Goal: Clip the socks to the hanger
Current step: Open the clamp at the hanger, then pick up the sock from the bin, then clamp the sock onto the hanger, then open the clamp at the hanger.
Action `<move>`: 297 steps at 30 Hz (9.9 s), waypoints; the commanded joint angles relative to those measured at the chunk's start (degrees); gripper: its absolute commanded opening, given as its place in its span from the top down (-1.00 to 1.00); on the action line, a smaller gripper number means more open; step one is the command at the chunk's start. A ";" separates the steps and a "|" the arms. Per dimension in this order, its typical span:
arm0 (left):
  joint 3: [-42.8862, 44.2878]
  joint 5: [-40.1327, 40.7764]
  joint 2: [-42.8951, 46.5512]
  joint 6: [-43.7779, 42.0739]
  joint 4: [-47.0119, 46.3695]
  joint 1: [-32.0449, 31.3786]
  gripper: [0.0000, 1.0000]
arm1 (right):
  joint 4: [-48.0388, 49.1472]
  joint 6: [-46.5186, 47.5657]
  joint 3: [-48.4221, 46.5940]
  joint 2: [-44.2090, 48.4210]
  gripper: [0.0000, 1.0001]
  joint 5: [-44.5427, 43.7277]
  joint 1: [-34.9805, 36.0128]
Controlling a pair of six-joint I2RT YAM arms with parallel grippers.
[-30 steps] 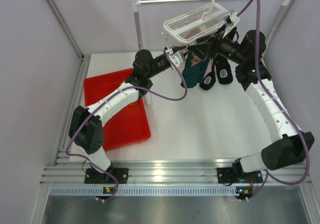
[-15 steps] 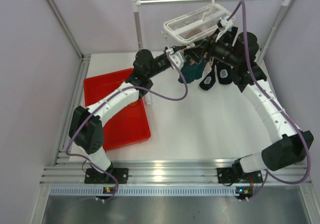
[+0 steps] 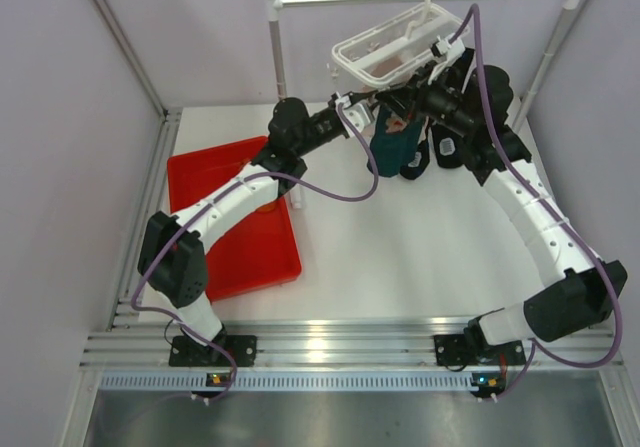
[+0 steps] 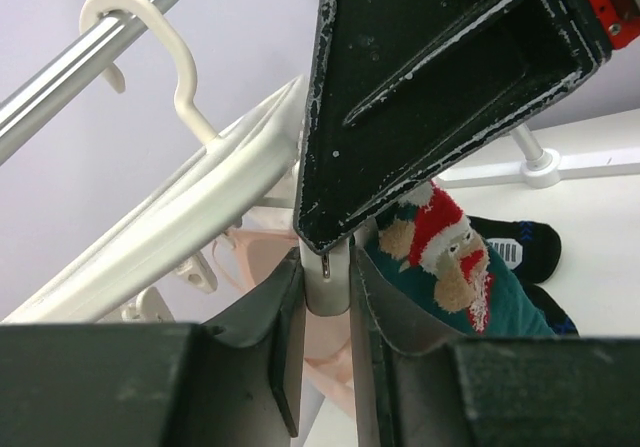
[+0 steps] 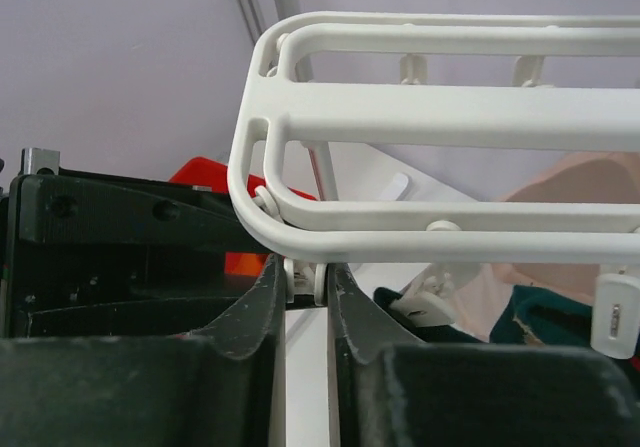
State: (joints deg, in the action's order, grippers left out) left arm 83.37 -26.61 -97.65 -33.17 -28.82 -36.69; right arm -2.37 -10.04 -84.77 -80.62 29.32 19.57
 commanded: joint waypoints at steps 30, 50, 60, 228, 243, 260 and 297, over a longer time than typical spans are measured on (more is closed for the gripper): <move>-17.28 14.65 16.28 46.17 47.20 34.58 -0.01 | 2.55 -4.81 -1.71 0.38 1.00 3.46 -3.58; 3.64 25.99 -16.08 54.08 45.42 35.98 -0.04 | -0.70 -2.88 -5.58 -3.40 1.00 2.58 -3.75; -3.12 22.57 -12.48 52.68 47.19 38.45 -0.08 | -0.44 -2.70 -4.61 -2.70 1.00 3.02 -4.10; 3.54 -18.47 -0.87 36.77 -8.00 19.02 -0.22 | -0.35 0.81 -7.42 -6.21 -0.05 10.05 -14.39; 10.58 -19.08 -7.56 43.10 -14.86 18.93 -0.18 | -0.62 0.11 -8.39 -6.13 -0.06 11.28 -14.91; 10.14 -16.55 -8.61 40.11 -12.41 19.28 -0.14 | -0.53 0.11 -9.53 -7.53 -0.07 9.88 -15.79; 14.45 -24.01 -12.04 42.93 -15.13 19.20 0.70 | -0.70 1.16 -11.82 -9.91 -0.06 7.60 -16.41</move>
State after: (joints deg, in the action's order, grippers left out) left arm 96.44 -47.83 -111.18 10.07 -40.73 -17.56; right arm -5.43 -9.65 -93.19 -90.39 38.39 3.86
